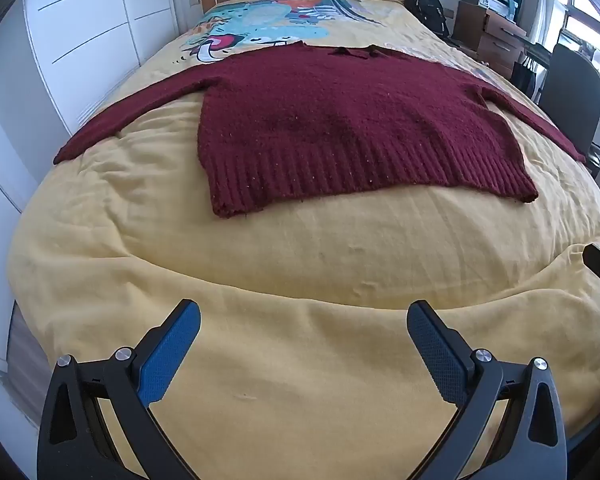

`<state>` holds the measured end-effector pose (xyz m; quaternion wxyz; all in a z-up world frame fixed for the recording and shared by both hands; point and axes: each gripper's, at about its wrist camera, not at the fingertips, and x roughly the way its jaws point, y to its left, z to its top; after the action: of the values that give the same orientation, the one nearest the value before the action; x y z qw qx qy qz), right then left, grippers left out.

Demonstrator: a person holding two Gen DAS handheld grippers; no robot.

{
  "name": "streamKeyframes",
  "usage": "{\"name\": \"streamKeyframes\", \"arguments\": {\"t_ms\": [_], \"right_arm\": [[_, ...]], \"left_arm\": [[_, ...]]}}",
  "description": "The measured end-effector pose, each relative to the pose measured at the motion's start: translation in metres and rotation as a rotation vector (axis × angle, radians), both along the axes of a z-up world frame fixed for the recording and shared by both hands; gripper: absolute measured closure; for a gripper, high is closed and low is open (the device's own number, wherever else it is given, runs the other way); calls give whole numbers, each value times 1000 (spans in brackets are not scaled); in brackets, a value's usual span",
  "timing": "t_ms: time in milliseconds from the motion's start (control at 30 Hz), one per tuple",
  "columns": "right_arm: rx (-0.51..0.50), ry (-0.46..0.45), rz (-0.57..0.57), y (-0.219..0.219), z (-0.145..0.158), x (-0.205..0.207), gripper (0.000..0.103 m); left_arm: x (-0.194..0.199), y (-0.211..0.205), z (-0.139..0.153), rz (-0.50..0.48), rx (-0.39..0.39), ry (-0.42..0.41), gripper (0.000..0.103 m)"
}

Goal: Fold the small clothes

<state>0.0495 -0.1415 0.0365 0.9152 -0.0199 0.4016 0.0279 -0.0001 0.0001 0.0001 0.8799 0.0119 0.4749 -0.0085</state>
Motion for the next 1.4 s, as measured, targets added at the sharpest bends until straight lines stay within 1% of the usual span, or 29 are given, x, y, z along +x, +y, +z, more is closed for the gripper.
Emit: {"name": "streamKeyframes", "arguments": {"t_ms": [300, 333, 433, 567, 1400], "right_arm": [[-1, 2, 0, 0, -2, 1, 0], [0, 2, 0, 0, -2, 1, 0], [-1, 1, 1, 0, -2, 1, 0], [-1, 4, 0, 0, -3, 1, 0], [-2, 6, 0, -1, -4, 1, 0]], "left_arm": [[-2, -1, 0, 0, 5, 5, 1], [-2, -4, -5, 1, 4, 8, 1], [-5, -5, -8, 5, 4, 12, 1], [1, -2, -6, 5, -3, 23, 1], [1, -2, -6, 5, -5, 28, 1]]}}
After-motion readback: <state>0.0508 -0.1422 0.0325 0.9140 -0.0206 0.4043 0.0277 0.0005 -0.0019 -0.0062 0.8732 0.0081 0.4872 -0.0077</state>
